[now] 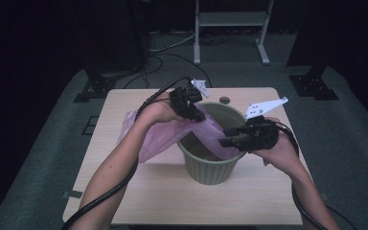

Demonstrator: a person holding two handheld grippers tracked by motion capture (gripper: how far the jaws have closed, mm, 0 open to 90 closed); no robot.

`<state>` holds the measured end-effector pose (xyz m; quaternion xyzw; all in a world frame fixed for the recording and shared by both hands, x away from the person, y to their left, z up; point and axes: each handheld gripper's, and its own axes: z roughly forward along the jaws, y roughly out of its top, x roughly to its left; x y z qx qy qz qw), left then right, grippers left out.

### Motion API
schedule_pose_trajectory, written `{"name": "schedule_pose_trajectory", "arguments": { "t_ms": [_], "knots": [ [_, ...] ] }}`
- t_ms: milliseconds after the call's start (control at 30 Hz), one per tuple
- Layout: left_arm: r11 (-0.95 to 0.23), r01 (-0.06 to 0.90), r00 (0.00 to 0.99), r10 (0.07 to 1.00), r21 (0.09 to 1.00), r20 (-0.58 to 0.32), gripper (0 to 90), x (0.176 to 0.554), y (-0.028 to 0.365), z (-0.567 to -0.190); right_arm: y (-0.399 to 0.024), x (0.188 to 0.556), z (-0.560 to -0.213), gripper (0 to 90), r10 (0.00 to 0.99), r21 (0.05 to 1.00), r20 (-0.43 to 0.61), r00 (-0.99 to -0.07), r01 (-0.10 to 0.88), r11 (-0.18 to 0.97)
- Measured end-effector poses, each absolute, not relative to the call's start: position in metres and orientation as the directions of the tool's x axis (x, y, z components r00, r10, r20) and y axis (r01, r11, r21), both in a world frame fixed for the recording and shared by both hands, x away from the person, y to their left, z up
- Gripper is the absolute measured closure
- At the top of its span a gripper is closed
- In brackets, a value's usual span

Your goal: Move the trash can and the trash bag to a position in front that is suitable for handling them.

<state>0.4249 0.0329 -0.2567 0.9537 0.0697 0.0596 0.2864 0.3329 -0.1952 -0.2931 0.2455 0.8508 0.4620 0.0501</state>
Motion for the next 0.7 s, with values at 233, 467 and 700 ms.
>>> {"name": "schedule_pose_trajectory", "arguments": {
  "t_ms": [233, 467, 700],
  "knots": [
    [-0.766, 0.119, 0.986, 0.168, 0.631, 0.018, 75.0, 0.422, 0.037, -0.251, -0.186, 0.337, -0.297, 87.0, 0.501, 0.771, 0.117, -0.858, 0.396, 0.499],
    [-0.676, 0.143, 0.979, 0.202, 0.723, -0.005, 57.8, 0.417, 0.056, -0.236, -0.189, 0.339, -0.301, 90.0, 0.53, 0.746, 0.108, -0.841, 0.421, 0.516],
    [-0.607, 0.166, 0.966, 0.259, 0.778, -0.004, 44.6, 0.407, 0.097, -0.23, -0.197, 0.34, -0.305, 90.0, 0.548, 0.738, 0.113, -0.829, 0.439, 0.513]
  ]
}}
